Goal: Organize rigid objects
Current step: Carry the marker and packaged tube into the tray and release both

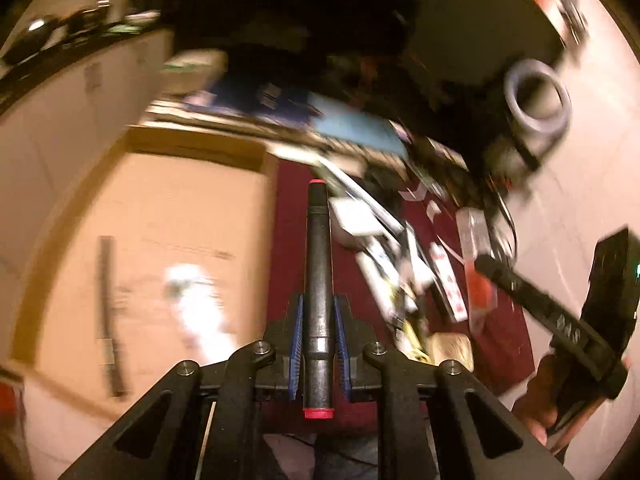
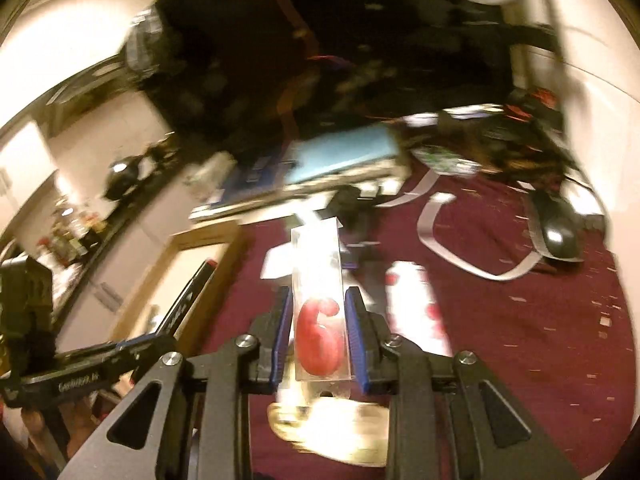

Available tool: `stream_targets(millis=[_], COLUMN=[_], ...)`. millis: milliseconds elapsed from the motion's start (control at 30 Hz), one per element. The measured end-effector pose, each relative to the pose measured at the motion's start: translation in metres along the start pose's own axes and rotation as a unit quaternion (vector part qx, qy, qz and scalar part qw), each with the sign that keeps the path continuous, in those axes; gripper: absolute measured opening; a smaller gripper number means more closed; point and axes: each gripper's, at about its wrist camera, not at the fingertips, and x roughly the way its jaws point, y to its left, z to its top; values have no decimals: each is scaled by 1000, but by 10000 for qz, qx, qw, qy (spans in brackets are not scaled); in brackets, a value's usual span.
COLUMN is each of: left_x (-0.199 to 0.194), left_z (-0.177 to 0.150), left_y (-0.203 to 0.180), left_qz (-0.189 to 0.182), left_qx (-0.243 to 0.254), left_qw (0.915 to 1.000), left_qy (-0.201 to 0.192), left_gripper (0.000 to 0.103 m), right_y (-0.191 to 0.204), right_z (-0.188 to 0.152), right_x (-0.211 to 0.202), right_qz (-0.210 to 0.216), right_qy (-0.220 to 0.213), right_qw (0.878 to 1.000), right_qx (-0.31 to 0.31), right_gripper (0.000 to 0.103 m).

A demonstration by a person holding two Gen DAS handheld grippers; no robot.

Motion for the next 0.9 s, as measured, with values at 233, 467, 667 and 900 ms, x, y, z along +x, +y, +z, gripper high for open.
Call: stream_targets(millis=[233,467,667,900], left_x=[-19,11,26,38], left_z=[8,3,0,2], left_y=[75,100,105,114], left_qz=[703,1110,1410,1664], left_qx=[-731,-911,-887,-840], left_qw=[9947,9896,9859,9822], left_qy=[-163,33,129,232], left_gripper=[14,14,14,14], right_y=[80,130,148,155], right_z=[6,18,15,-1], right_x=[53,123,177,205], right_qz=[966,1134,982,447], right_qy=[557,981,1382,1563], right_qw=[9933,9876,9838,9815], right_qx=[-296,-469,-584,-1012], right_gripper=[26,26,26,26])
